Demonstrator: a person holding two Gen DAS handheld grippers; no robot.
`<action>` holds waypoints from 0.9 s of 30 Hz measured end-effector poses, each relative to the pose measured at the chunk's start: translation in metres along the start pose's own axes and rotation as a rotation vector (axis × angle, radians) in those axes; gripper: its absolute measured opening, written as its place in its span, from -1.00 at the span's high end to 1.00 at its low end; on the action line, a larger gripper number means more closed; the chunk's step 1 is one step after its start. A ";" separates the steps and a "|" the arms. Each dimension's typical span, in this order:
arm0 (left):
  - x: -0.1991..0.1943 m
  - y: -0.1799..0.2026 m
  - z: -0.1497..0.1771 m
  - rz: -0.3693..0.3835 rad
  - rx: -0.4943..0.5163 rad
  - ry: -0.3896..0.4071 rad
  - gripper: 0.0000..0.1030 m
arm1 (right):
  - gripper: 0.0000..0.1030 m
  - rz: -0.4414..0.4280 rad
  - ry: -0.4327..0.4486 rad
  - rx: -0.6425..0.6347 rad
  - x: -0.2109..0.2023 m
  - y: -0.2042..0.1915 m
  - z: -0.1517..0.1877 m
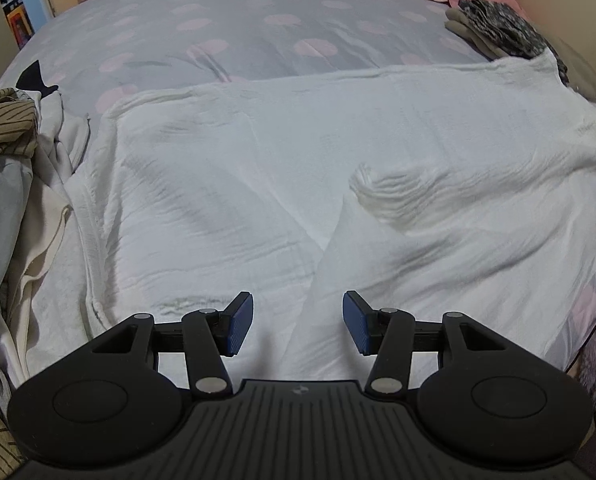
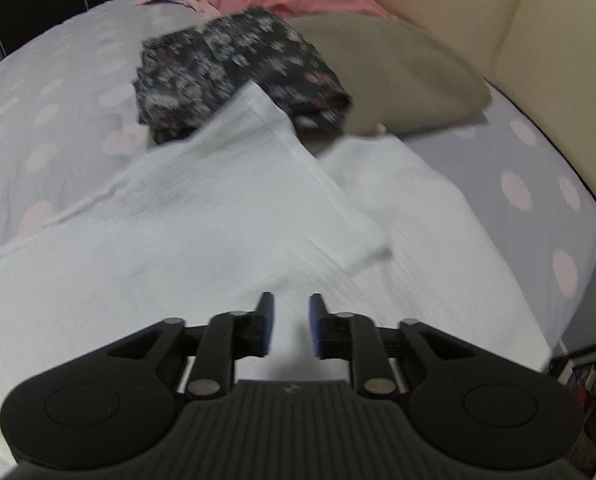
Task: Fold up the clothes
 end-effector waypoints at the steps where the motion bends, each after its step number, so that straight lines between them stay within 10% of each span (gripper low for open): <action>1: 0.000 0.000 0.001 -0.003 0.003 -0.001 0.07 | 0.44 0.002 -0.016 0.007 -0.001 0.008 0.008; 12: -0.012 0.002 -0.002 -0.001 -0.003 0.032 0.07 | 0.18 0.044 -0.227 0.080 0.011 0.071 0.116; 16: -0.018 0.001 0.005 -0.007 -0.005 0.034 0.07 | 0.91 0.014 -0.246 0.096 0.018 0.067 0.127; 27: -0.036 0.007 0.040 0.021 0.104 0.033 0.02 | 0.95 0.056 -0.125 0.125 -0.057 0.098 0.093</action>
Point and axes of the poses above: each gripper's, at about its wrist camera, not at the fingertips, and x roughly the way its jaws point, y to its right, z to its underside, the point moved 6 cm from there along x, roughly the way its jaws point
